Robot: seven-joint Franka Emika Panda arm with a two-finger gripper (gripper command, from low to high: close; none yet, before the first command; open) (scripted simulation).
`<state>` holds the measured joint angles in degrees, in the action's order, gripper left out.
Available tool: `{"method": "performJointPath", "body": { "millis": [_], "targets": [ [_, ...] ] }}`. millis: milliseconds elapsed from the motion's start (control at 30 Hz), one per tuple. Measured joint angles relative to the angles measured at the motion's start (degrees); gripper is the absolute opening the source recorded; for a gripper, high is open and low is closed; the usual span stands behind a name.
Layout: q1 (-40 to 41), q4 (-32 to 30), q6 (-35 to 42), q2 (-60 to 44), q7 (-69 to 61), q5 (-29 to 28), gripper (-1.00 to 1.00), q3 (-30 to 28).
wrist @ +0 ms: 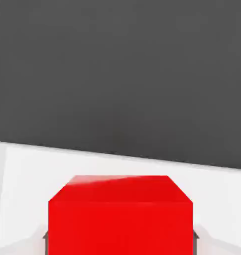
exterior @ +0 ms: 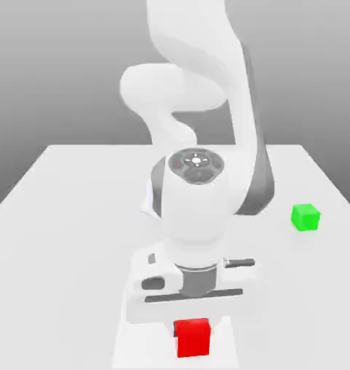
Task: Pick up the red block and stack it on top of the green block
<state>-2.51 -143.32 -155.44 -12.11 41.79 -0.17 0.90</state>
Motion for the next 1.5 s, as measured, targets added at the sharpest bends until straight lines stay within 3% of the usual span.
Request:
{"method": "performJointPath", "body": {
  "millis": [167,433,833,1000,1200,1500],
  "targets": [
    [-4.90,-3.18,2.25,6.26,-1.62,6.32,-1.00,7.47],
    [-19.88,-8.69,4.30,15.19,-2.92,15.52,-1.00,15.83],
    [-36.06,-17.74,4.91,25.25,1.00,20.94,-1.00,28.99],
    [-41.45,-21.73,3.98,27.52,4.14,20.78,-1.00,35.34],
    [-40.13,-22.38,-0.46,23.95,6.99,17.36,-1.00,38.14],
    [-35.06,-22.48,-8.06,15.61,14.81,5.98,-1.00,40.34]
  ]
}}
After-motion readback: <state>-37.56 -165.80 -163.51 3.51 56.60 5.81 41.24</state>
